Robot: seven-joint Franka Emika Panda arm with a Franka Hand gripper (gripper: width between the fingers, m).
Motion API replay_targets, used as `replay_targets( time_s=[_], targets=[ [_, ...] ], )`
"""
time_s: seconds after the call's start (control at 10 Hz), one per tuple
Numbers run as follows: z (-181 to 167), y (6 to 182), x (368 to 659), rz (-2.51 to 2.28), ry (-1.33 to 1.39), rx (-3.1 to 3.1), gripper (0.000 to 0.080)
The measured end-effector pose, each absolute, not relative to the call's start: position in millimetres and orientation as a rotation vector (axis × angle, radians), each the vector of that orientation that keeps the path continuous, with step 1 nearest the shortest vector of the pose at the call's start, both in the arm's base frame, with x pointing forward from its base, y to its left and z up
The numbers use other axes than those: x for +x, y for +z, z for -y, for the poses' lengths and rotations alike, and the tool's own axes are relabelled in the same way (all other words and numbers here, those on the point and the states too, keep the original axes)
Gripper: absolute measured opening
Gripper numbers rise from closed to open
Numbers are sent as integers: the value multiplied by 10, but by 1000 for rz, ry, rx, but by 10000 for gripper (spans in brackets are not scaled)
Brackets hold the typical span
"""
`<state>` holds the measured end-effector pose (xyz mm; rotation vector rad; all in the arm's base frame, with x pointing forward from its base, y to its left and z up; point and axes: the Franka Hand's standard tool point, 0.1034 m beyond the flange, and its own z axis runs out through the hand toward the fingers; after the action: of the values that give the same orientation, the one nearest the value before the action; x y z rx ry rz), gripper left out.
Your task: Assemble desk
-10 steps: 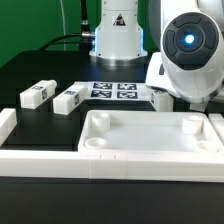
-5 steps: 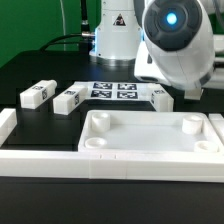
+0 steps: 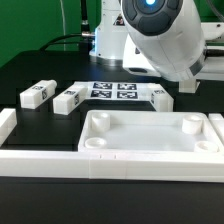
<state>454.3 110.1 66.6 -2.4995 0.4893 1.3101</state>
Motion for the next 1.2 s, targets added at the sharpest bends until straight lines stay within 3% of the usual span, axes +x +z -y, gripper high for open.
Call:
replay_targets(
  time_s=[0.4, 0.8, 1.2],
  targets=[
    [-1043, 932, 4766, -557, 1220, -2537, 288],
    [-1089, 945, 4915, -600, 844, -2700, 288],
    [-1037, 1217, 5239, -493, 543, -2840, 288]
  ],
)
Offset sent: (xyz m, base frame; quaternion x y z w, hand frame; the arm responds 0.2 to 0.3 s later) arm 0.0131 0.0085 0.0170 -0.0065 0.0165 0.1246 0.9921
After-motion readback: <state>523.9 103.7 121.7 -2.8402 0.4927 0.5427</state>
